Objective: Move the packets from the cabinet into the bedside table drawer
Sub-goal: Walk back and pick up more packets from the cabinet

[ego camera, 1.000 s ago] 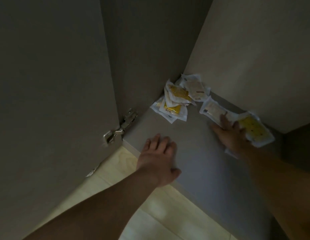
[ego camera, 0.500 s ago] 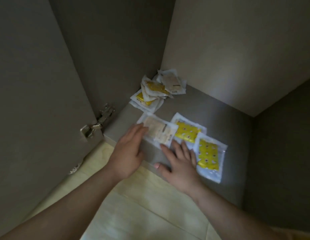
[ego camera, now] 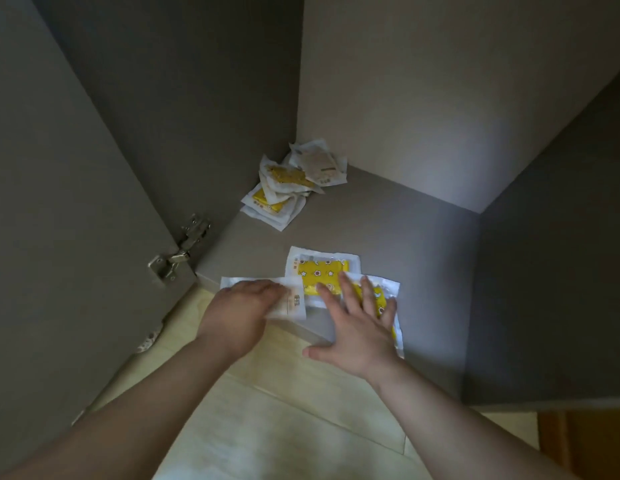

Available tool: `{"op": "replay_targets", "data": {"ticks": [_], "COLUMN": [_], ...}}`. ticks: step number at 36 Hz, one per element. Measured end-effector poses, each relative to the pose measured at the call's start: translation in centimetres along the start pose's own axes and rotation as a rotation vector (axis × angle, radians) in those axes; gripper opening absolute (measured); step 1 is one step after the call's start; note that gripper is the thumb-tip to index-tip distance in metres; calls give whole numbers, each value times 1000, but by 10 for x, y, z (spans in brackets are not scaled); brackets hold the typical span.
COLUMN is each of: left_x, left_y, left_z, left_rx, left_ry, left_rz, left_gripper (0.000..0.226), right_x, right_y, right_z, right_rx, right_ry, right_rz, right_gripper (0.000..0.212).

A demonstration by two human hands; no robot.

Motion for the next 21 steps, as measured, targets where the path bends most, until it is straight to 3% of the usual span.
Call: {"op": "replay_targets", "data": {"ticks": [5,7,10,13,16,21], "left_x": [20,24,20,15,18,32], "left_y": [16,21,31,33,42,70], "left_z": [-29,-31,-14,5,10,-1], "left_rx": [-178,-242,-3,228,272,164], "left_ry": [-526,-680,-437,-12,47,-1], "left_rz": [-458,-555,-469,-351,-324,-274], "left_gripper": [26,34,69,78,71,66], "right_x": [19,23,18,13,9,5], "right_y": [0,6,17,28,36,50], "right_z": [5,3,-9,-12,-10,-7], "right_rx": [-35,-124,-356,-309,-200,-203], "right_ry": [53,203,461,370,168,-36], "right_rz": [-144,-125,7,85,53,19], "right_gripper": [85,82,82,77,74,87]}}
Point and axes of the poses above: each hand's wrist, its own y-axis towards the middle knuckle, its own z-axis out of the palm, x = y × z, the point moved 5 cm from there along y, towards the middle knuckle, and after that the axes turned 1 degree about -x, right-handed, at the moved point
